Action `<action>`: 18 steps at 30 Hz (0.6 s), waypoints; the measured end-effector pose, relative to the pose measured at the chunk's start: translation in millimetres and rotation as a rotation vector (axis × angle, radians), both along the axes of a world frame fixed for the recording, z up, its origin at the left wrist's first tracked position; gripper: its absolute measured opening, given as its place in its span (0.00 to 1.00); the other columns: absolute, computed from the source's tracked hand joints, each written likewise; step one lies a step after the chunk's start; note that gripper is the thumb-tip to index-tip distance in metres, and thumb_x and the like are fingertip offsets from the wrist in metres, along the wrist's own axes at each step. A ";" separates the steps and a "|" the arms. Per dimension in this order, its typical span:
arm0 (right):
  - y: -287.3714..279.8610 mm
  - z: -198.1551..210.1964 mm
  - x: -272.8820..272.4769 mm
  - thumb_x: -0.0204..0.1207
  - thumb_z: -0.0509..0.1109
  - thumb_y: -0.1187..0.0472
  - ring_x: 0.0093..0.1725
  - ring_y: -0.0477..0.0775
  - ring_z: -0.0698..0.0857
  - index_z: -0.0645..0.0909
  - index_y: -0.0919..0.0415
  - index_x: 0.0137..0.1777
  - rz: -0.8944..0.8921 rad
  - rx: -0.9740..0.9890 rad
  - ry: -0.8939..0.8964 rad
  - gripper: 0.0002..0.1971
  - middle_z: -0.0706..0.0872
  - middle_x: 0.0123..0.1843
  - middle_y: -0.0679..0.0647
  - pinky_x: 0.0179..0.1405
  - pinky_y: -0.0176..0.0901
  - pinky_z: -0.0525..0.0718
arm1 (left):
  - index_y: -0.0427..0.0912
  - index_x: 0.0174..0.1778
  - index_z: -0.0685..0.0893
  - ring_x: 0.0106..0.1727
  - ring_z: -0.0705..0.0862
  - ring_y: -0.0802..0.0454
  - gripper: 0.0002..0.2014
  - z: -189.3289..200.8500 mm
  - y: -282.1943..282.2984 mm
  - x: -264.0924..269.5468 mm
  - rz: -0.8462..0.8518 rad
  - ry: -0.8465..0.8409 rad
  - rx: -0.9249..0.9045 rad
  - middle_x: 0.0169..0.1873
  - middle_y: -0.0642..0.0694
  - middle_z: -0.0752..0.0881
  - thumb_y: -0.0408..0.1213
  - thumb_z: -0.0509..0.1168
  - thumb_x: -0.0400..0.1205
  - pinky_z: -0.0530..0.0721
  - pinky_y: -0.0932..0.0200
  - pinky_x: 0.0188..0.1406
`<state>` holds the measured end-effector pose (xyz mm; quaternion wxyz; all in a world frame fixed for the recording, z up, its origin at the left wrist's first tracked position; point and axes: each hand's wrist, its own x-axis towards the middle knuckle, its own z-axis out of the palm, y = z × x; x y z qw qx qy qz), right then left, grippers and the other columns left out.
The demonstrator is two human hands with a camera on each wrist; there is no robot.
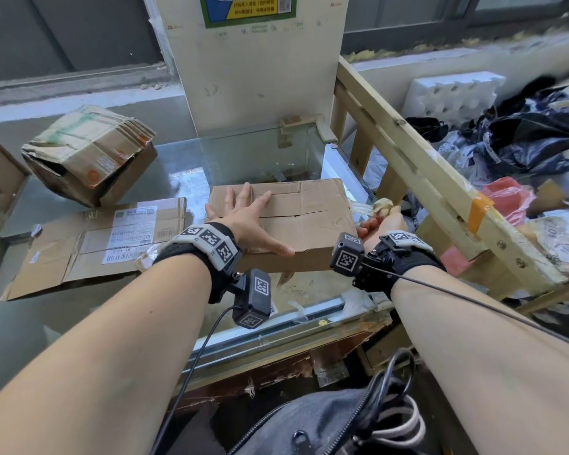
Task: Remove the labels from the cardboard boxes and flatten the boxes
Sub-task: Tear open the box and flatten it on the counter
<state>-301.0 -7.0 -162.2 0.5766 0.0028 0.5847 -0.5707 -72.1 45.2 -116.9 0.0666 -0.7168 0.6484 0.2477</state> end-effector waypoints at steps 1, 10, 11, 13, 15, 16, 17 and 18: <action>-0.7 2.1 -2.0 0.81 0.54 0.47 0.15 0.49 0.62 0.63 0.56 0.24 -0.018 0.011 0.038 0.24 0.65 0.16 0.50 0.18 0.33 0.61 | 0.64 0.84 0.43 0.83 0.29 0.46 0.65 0.5 1.2 0.2 0.011 0.014 -0.013 0.83 0.52 0.31 0.73 0.74 0.56 0.31 0.26 0.75; 6.1 61.2 -1.8 0.77 0.58 0.70 0.52 0.57 0.75 0.71 0.66 0.58 -0.031 -0.035 0.901 0.11 0.75 0.60 0.59 0.43 0.35 0.61 | 0.44 0.82 0.63 0.82 0.58 0.39 0.48 1.8 -3.9 27.6 0.527 0.300 -0.413 0.81 0.36 0.61 0.56 0.77 0.70 0.58 0.46 0.81; 6.9 65.2 1.7 0.76 0.59 0.70 0.54 0.57 0.77 0.73 0.65 0.58 -0.010 -0.083 1.039 0.12 0.76 0.63 0.60 0.42 0.39 0.65 | 0.41 0.80 0.65 0.80 0.62 0.38 0.45 0.1 -4.0 31.4 0.580 0.264 -0.408 0.78 0.35 0.65 0.55 0.76 0.71 0.62 0.46 0.80; 7.5 69.6 10.2 0.77 0.60 0.67 0.57 0.58 0.79 0.77 0.63 0.58 0.231 -0.146 1.223 0.11 0.78 0.64 0.59 0.48 0.42 0.73 | 0.35 0.76 0.70 0.76 0.68 0.36 0.39 -6.0 -4.4 37.3 0.668 0.270 -0.366 0.73 0.33 0.73 0.52 0.74 0.74 0.69 0.45 0.76; 6.5 68.2 19.4 0.79 0.60 0.64 0.64 0.62 0.78 0.79 0.63 0.60 0.540 -0.137 1.290 0.12 0.80 0.64 0.61 0.58 0.47 0.76 | 0.32 0.70 0.75 0.70 0.75 0.35 0.31 -9.8 -1.4 39.3 0.704 0.341 -0.312 0.68 0.33 0.78 0.47 0.72 0.76 0.76 0.46 0.70; 7.9 67.1 23.8 0.80 0.60 0.63 0.65 0.64 0.77 0.79 0.64 0.61 0.664 -0.113 1.298 0.13 0.81 0.63 0.62 0.58 0.49 0.75 | 0.32 0.67 0.77 0.67 0.78 0.34 0.27 -10.4 1.1 38.5 0.710 0.385 -0.303 0.65 0.33 0.80 0.44 0.71 0.77 0.79 0.46 0.66; 9.4 65.6 28.4 0.81 0.60 0.62 0.62 0.65 0.78 0.79 0.65 0.59 0.756 -0.094 1.301 0.12 0.81 0.59 0.63 0.55 0.50 0.76 | 0.31 0.66 0.79 0.64 0.80 0.34 0.23 -10.5 3.8 37.1 0.714 0.422 -0.308 0.63 0.33 0.82 0.40 0.70 0.78 0.81 0.46 0.64; 11.5 64.0 33.4 0.82 0.59 0.62 0.56 0.66 0.78 0.78 0.65 0.53 0.809 -0.092 1.293 0.09 0.81 0.50 0.64 0.47 0.50 0.76 | 0.31 0.65 0.79 0.63 0.80 0.35 0.21 -10.5 5.8 35.6 0.714 0.450 -0.327 0.62 0.33 0.82 0.37 0.69 0.79 0.82 0.46 0.63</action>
